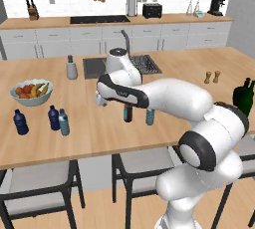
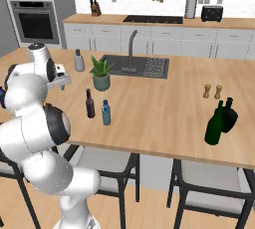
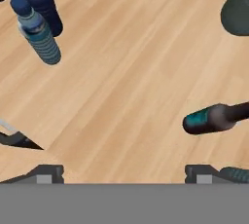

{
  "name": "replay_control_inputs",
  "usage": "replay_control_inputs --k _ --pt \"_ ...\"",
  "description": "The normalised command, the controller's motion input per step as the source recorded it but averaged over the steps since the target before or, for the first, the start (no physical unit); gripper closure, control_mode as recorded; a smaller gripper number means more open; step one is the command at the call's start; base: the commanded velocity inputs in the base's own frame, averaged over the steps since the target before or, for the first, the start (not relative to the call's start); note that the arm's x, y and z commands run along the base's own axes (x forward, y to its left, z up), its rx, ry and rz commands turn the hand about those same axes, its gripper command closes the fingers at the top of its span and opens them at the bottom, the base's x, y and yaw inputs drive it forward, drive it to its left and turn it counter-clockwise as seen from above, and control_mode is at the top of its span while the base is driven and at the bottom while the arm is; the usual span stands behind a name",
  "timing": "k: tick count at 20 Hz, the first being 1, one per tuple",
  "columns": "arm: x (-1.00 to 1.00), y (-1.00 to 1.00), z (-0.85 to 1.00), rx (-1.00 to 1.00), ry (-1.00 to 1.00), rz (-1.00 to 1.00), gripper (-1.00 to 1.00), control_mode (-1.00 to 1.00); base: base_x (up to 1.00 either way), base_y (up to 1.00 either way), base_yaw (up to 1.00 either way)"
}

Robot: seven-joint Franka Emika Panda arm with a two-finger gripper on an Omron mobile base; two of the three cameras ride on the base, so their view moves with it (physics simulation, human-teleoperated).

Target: Move the plastic bottles in the middle to the plastics group, and the glass bottles in the middle to the glass group.

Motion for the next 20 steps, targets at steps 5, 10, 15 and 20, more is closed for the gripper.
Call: replay_control_inputs --k 5,10,15,20 --pt "-0.45 -1.00 0.14 0.03 0.02 -0.21 -1.00 -1.00 0.00 0.00 0.00" --pt "-0.47 -1.00 0.07 0.03 0.00 -0.20 -1.00 -1.00 0.00 0.00 0.00" --pt "-0.23 -0.94 0.00 0.10 0.00 -0.21 -1.00 -1.00 0.00 0.00 0.00" --pt "0.28 -0.58 -0.03 0.03 0.01 -0.11 -1.00 -1.00 0.00 0.00 0.00"
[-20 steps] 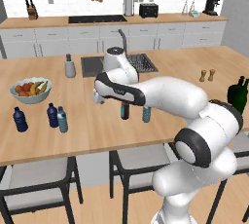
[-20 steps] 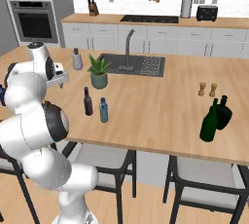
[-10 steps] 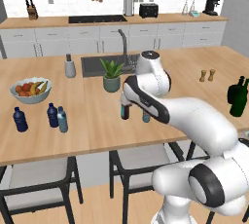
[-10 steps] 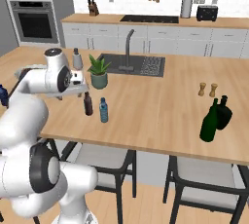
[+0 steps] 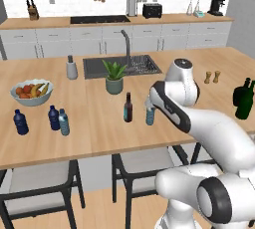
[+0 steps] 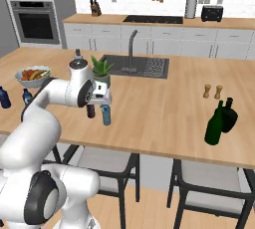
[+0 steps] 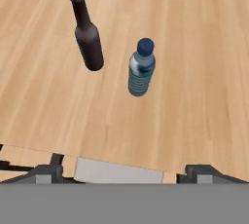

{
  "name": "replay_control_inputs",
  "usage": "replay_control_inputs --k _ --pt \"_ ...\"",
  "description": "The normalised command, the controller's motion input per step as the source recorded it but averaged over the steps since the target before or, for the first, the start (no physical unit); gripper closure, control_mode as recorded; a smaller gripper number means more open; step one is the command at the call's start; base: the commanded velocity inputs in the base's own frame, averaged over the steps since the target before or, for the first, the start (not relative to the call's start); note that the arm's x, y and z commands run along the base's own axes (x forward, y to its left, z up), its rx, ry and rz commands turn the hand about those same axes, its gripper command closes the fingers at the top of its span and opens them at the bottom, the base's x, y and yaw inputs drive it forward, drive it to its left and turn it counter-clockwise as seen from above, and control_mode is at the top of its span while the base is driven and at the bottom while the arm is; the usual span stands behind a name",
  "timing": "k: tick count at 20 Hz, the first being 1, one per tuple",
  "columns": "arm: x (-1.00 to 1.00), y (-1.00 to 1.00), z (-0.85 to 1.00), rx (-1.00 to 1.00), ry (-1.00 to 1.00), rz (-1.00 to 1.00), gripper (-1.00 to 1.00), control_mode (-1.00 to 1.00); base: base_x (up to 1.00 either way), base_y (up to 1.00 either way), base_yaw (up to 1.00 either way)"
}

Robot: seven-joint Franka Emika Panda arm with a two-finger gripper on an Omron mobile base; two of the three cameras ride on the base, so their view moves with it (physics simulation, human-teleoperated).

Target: Move the plastic bottles in the middle to the plastics group, and the glass bottles in the middle to the glass group.

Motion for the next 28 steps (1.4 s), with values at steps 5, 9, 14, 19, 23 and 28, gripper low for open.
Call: replay_control_inputs --k 5,9,14,19,23,28 --pt "0.35 -0.46 0.00 0.10 0.00 0.00 -1.00 -1.00 0.00 0.00 0.00" --pt "0.53 0.09 -0.04 0.01 0.00 0.00 -1.00 -1.00 0.00 0.00 0.00" --pt "0.44 0.45 -0.17 0.00 0.00 -0.03 -1.00 -1.00 0.00 0.00 0.00" --pt "0.33 0.25 -0.22 -0.01 0.00 -0.03 -1.00 -1.00 0.00 0.00 0.00" --pt "0.03 -0.19 -0.11 -0.09 0.04 -0.04 -1.00 -1.00 0.00 0.00 0.00" --pt "-0.05 -0.26 -0.02 -0.11 0.02 -0.09 -1.00 -1.00 0.00 0.00 0.00"
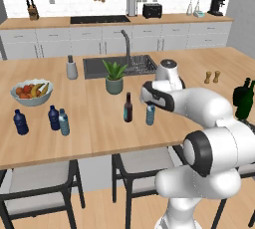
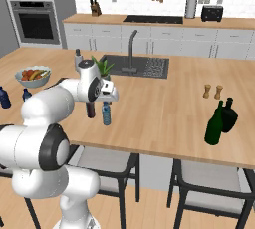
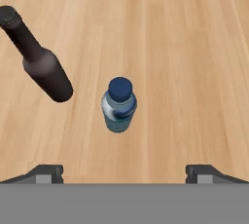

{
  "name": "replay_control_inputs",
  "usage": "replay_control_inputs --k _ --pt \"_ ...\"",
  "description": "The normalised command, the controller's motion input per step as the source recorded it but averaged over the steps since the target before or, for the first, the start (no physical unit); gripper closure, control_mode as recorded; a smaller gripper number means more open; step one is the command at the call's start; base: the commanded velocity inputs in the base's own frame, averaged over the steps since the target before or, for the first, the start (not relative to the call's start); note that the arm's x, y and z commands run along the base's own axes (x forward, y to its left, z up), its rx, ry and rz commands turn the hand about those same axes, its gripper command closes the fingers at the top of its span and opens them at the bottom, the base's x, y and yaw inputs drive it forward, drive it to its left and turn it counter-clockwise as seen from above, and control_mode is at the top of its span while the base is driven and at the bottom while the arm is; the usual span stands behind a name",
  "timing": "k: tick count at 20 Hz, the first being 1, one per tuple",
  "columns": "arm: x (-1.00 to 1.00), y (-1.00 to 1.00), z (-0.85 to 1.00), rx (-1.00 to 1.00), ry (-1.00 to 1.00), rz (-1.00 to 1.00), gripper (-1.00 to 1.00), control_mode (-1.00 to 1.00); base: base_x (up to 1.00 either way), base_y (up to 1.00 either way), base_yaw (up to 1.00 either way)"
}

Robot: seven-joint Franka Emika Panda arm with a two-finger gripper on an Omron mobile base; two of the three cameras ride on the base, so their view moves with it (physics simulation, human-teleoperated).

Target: Move the plastic bottles in the middle to the plastics group, and the glass bottles in the middle to the glass group.

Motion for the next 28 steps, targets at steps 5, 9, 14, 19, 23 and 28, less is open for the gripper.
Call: replay_control_inputs --k 5,9,14,19,23,28 --pt "0.04 -0.01 -0.11 -0.02 0.00 -0.02 -1.00 -1.00 0.00 0.00 0.00" --pt "0.05 0.00 -0.07 0.07 0.00 0.00 -1.00 -1.00 0.00 0.00 0.00" --pt "0.08 0.00 -0.09 0.07 0.00 0.00 -1.00 -1.00 0.00 0.00 0.00" --pt "0.27 0.05 -0.09 0.06 0.00 0.00 -1.00 -1.00 0.00 0.00 0.00" --pt "0.31 0.09 -0.10 0.00 0.00 0.00 -1.00 -1.00 0.00 0.00 0.00" --pt "0.26 0.02 -0.12 0.00 0.00 0.00 -1.00 -1.00 0.00 0.00 0.00"
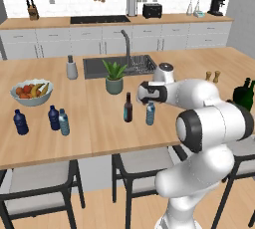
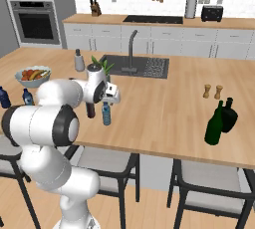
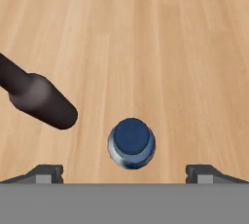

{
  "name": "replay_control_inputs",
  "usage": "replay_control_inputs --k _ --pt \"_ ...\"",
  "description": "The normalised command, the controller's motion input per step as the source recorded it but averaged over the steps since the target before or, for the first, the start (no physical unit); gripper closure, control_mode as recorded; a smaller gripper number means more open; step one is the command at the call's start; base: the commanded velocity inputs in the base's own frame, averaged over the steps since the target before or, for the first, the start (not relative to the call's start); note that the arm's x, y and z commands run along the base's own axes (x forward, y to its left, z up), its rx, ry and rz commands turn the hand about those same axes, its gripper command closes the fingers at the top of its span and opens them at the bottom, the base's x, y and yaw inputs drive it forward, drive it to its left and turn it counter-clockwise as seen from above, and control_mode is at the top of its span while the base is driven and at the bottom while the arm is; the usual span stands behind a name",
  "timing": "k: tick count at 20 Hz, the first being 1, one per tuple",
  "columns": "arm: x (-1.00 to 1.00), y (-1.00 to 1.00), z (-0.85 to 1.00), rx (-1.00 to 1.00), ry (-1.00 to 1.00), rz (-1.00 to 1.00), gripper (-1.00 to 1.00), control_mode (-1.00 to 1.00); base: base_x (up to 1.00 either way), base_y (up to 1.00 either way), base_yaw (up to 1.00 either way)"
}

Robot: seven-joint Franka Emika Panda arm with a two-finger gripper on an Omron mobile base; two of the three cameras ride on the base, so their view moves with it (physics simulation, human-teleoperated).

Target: Move the plastic bottles in the middle to the plastics group, and the glass bottles in the middle to the glass group.

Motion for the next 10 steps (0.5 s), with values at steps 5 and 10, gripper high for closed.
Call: replay_control_inputs --k 5,10 --pt "0.07 -0.01 -0.13 0.00 0.00 0.00 -1.00 -1.00 0.00 0.00 0.00" --pt "0.05 0.00 -0.13 0.00 0.00 0.00 -1.00 -1.00 0.00 0.00 0.00"
